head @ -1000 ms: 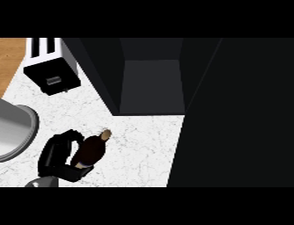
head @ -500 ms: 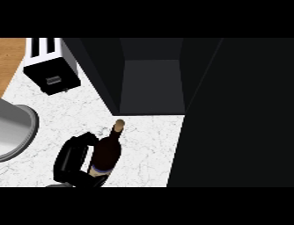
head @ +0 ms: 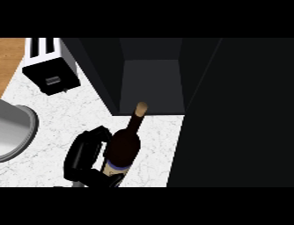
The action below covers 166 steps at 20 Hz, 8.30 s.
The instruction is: Pick up the wine, place it into the cabinet and close the cabinet
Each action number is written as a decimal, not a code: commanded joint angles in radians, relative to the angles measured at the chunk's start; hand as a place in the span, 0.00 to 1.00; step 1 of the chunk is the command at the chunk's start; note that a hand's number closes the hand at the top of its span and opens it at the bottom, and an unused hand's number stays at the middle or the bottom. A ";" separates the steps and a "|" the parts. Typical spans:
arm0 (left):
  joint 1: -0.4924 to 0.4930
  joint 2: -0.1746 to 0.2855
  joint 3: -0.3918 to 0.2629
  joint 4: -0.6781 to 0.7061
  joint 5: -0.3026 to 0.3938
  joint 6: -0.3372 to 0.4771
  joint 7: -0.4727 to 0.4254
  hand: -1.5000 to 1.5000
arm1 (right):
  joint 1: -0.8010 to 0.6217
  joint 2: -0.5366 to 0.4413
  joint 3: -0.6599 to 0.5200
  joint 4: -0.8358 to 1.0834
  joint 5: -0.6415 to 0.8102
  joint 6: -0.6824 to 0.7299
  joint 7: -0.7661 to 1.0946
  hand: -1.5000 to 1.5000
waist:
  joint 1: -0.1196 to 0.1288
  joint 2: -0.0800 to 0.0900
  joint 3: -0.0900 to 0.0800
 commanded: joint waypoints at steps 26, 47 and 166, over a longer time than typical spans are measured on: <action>-0.500 -0.001 -0.040 0.364 -0.018 0.367 0.059 1.00 | 0.129 -0.077 -0.061 -0.206 -0.076 0.039 -0.013 0.00 | -0.014 0.007 0.000; -0.891 -0.001 -0.087 0.880 0.211 0.498 -0.065 1.00 | 0.174 -0.026 0.007 -0.145 -0.087 0.064 -0.146 0.00 | -0.065 0.018 -0.001; -0.025 0.314 -0.139 -0.113 0.499 0.095 -0.054 0.00 | 0.403 -0.289 0.037 -0.172 -0.179 0.387 -0.336 1.00 | 0.024 -0.001 -0.001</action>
